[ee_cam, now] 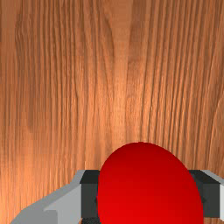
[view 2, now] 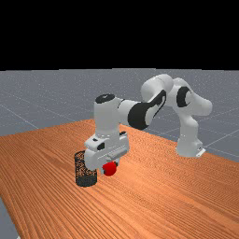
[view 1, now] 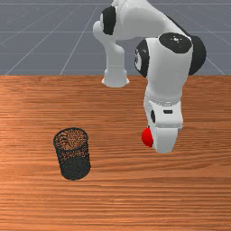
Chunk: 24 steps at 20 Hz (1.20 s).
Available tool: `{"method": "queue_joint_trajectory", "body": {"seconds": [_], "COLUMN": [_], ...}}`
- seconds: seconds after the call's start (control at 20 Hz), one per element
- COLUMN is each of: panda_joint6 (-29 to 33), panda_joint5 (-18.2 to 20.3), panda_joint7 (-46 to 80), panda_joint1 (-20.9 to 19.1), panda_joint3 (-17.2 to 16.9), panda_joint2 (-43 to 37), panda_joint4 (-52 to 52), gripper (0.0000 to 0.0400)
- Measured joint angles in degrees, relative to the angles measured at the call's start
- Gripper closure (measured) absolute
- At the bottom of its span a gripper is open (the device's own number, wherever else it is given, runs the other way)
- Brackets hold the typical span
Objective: Put the ball into the container
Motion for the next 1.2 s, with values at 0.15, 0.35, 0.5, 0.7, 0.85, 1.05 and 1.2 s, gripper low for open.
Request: {"method": "queue_joint_trajectory", "body": {"seconds": [0.15, 0.35, 0.5, 0.7, 0.85, 1.05, 1.2], "panda_joint6": [-3.9, -6.1, -5.2, -3.1, -3.2, -4.5, -10.9], "panda_joint5": [1.9, -0.6, -2.3, -0.8, -0.2, 0.1, 0.0], "panda_joint7": [-1.1, 0.4, -0.7, -3.4, -6.9, -4.4, -4.4], "panda_joint1": [-0.9, 1.0, 0.3, -2.2, -3.0, -2.8, -2.6], "panda_joint3": [1.4, -0.1, -1.4, -0.6, 0.4, 0.1, -0.1], "panda_joint2": [-0.9, -1.0, -2.5, -4.5, -4.8, -4.5, -1.2], "panda_joint4": [3.9, 5.5, 2.6, -1.2, -1.4, 0.0, 9.5], "gripper": [0.0120, 0.0120, 0.0120, 0.0120, 0.0120, 0.0120, 0.0120]}}
